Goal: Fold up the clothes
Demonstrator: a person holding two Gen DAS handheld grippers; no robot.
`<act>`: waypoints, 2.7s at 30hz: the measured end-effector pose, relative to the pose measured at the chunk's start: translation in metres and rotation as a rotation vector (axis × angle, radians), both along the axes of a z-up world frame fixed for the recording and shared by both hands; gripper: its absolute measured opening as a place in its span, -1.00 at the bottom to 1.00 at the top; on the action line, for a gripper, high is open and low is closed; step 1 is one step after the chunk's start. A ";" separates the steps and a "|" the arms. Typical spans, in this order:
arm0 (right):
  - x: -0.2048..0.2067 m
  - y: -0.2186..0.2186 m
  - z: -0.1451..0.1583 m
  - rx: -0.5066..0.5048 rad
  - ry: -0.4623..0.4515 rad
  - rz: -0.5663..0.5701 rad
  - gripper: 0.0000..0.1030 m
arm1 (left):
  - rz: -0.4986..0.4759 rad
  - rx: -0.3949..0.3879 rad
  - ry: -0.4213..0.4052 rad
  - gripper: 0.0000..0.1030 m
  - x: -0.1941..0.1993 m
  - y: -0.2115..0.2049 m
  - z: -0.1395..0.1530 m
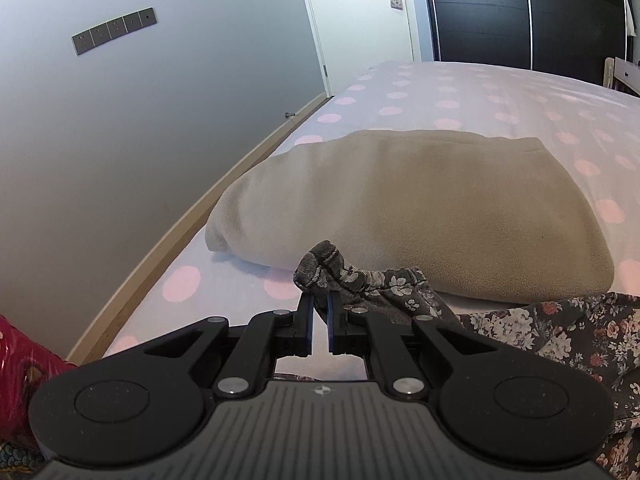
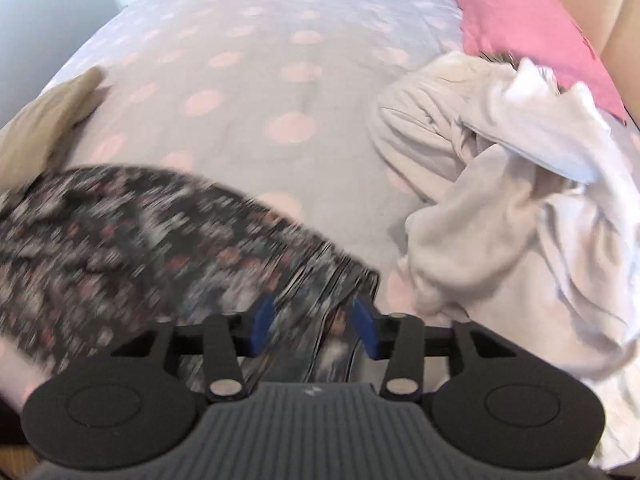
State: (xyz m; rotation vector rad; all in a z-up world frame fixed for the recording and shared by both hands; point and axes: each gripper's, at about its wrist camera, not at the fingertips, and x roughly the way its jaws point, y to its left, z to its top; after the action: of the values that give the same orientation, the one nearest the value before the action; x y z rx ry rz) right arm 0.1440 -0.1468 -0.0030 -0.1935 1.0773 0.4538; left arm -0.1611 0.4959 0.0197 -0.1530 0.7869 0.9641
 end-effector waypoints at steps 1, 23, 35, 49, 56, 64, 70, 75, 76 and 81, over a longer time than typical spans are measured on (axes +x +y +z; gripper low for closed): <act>0.012 0.002 -0.013 -0.008 -0.002 -0.023 0.02 | -0.001 0.000 0.002 -0.91 0.001 0.000 0.000; 0.027 -0.004 -0.010 0.019 -0.178 -0.241 -0.75 | 0.045 -0.003 -0.073 -0.92 -0.005 0.002 0.019; 0.033 -0.030 0.101 0.072 -0.444 -0.388 -0.80 | 0.083 0.069 -0.336 -0.94 -0.019 -0.005 0.067; 0.137 0.024 0.046 -0.056 -0.369 -0.427 -0.80 | 0.073 -0.036 -0.260 -0.94 0.057 0.054 0.023; 0.173 0.049 -0.005 -0.134 -0.337 -0.395 -0.80 | 0.120 -0.072 -0.062 -0.83 0.079 0.077 -0.029; 0.186 0.051 -0.031 -0.144 -0.317 -0.387 -0.80 | -0.082 -0.038 -0.059 -0.50 0.069 0.063 -0.026; 0.182 0.046 -0.035 -0.126 -0.309 -0.393 -0.79 | -0.333 -0.019 0.028 -0.32 0.075 0.020 -0.027; 0.182 0.043 -0.036 -0.114 -0.305 -0.401 -0.79 | -0.555 -0.028 0.239 -0.24 0.080 -0.022 -0.064; 0.182 0.043 -0.035 -0.113 -0.305 -0.400 -0.79 | -0.584 -0.033 0.290 -0.23 0.080 -0.028 -0.075; 0.180 0.043 -0.036 -0.121 -0.307 -0.397 -0.79 | -0.624 0.027 0.474 -0.23 0.075 -0.041 -0.122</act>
State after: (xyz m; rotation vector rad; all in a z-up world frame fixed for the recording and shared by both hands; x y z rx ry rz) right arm 0.3236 -0.1042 -0.0395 -0.1454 0.8141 -0.0005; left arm -0.0862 0.4550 -0.1023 0.3442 1.1641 0.4119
